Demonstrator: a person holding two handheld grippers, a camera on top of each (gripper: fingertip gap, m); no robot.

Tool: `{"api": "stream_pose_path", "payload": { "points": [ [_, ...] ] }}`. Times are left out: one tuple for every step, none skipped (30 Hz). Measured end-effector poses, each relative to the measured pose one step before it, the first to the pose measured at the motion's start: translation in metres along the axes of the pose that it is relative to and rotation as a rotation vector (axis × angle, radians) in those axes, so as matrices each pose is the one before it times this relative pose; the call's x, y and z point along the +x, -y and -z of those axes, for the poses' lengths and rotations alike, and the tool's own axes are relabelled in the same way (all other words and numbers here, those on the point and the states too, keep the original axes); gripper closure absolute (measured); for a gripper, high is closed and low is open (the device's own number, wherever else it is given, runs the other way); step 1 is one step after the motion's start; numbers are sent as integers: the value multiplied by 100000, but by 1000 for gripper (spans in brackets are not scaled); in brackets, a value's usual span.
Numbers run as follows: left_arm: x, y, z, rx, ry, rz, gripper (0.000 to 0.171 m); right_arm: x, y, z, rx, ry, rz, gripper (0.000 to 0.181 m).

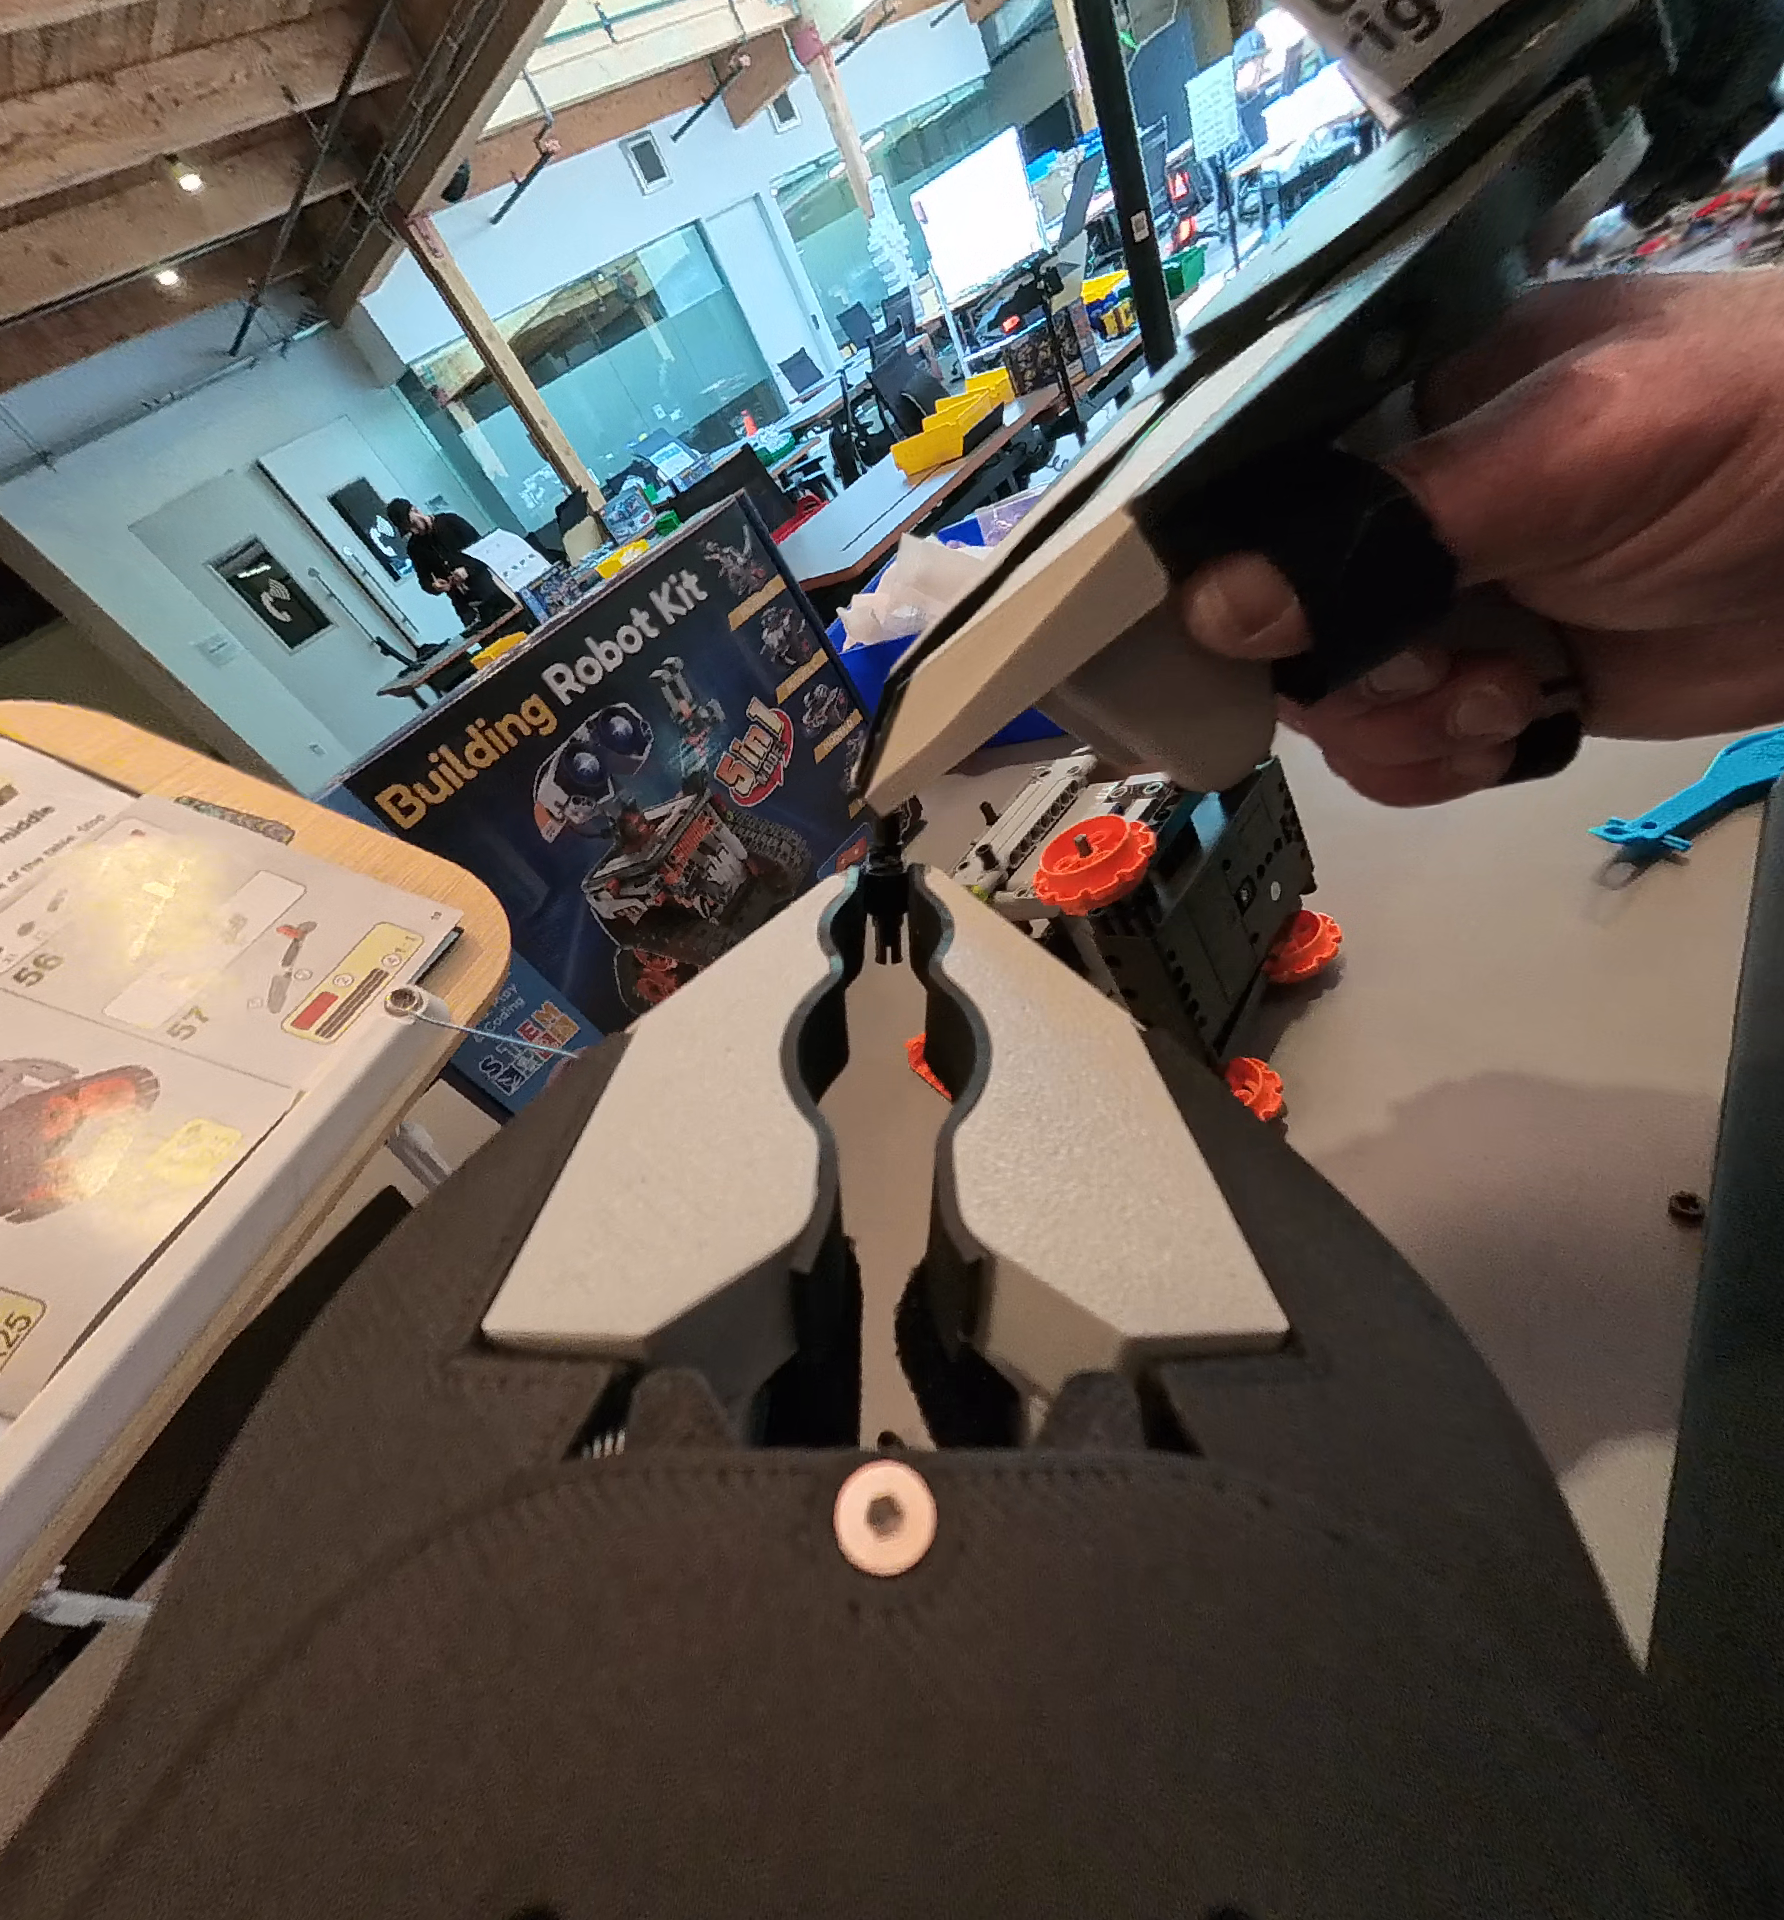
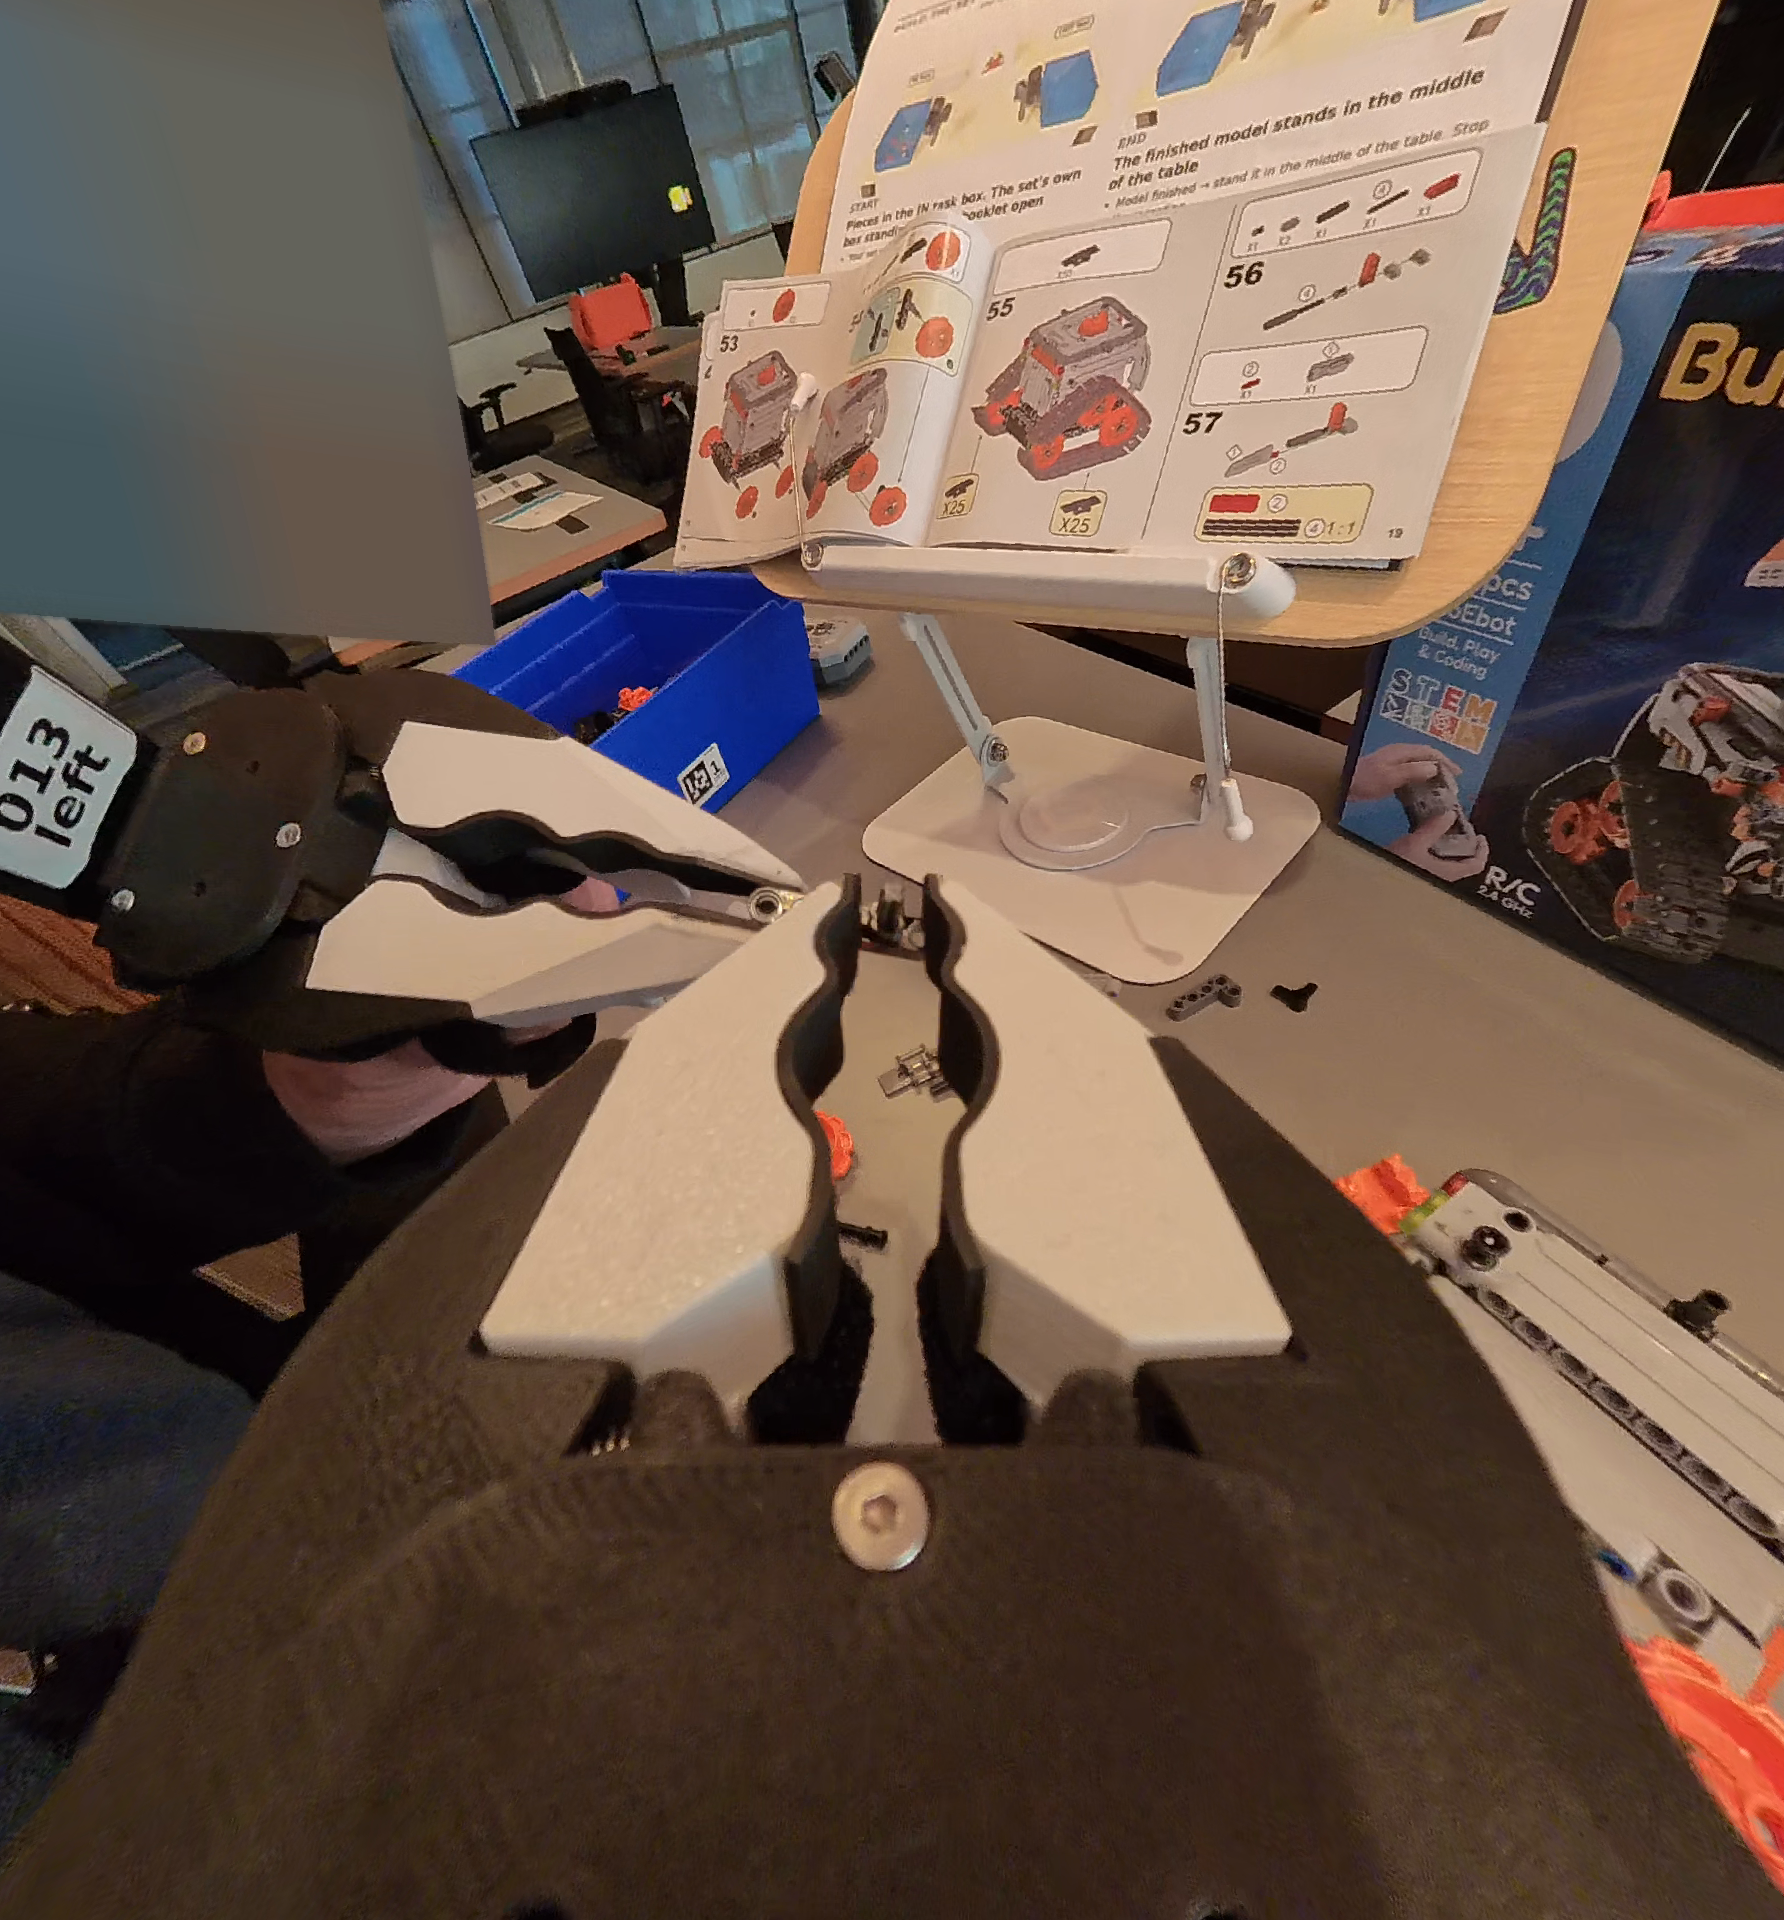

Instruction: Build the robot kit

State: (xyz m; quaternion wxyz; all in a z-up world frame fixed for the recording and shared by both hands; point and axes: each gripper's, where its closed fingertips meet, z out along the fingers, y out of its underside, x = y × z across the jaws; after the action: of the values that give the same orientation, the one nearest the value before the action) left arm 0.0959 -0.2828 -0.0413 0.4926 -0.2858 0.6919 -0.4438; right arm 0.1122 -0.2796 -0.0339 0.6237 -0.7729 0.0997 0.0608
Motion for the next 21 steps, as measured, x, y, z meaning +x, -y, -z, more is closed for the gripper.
{"api": "stream_pose_path", "payload": {
  "points": [
    [160,43,-34,-16,-118,-826,165,-121,-26,-36,370,293,-79,179],
    [106,-32,-39,-561,332,-1144,165,22,-79,1,-25,-576,-59,180],
    [68,-23,-15,-452,304,-949,165,62,-106,30,-451,-368,-432,179],
    [104,-17,-31,-319,-6,-955,165,2,-73,85,-251,276,-607,180],
    [173,37,-59,102,-467,-423,165,-1,-11,146,22,201,-174,180],
    [245,55,-151,167,-1409,1045,165,44,-17,203,-17,-166,301,180],
    [419,15,-267,-219,-2962,2467,164,88,-7,270,-228,72,187,180],
    [314,248,-194,1008,-2285,2259,163,155,85,410,110,461,99,180],
    [252,481,-90,2369,-1653,1294,160,548,235,647,509,-997,546,181],
    [230,321,-176,1217,-1730,1228,154,920,283,842,191,-2002,856,181],
    [219,-30,-330,-588,-2008,1568,151,908,241,890,-437,-537,407,181],
    [217,-394,-500,-1974,-2522,2406,149,910,164,898,-1069,262,-163,181],
    [230,-510,-589,-1932,-3037,3701,144,1244,123,929,-1065,-1794,409,181],
    [267,-360,-563,-550,-3512,4281,140,1293,-56,812,-1919,-2091,1603,181],
    [242,-335,-597,-102,-3470,4139,138,1041,-403,566,-3724,-306,2394,180],
    [158,-666,-786,-1640,-3249,4099,134,1067,-524,408,-3782,-743,2700,180],
    [47,-851,-900,-2683,-2602,3712,124,1006,-496,256,-2742,-816,2312,180],
    [-28,-831,-902,-2245,-1999,2570,118,528,-654,12,-3142,2106,1641,181],
    [-91,-893,-895,-2279,-1623,2068,117,358,-763,-163,-3584,2676,1183,180],
    [-49,-795,-834,-2383,-1887,2454,114,260,-708,-273,-3327,2086,1581,181],
    [41,-394,-678,-360,-1946,2094,111,-132,-761,-392,-3972,3574,2555,180]
  ]
}}
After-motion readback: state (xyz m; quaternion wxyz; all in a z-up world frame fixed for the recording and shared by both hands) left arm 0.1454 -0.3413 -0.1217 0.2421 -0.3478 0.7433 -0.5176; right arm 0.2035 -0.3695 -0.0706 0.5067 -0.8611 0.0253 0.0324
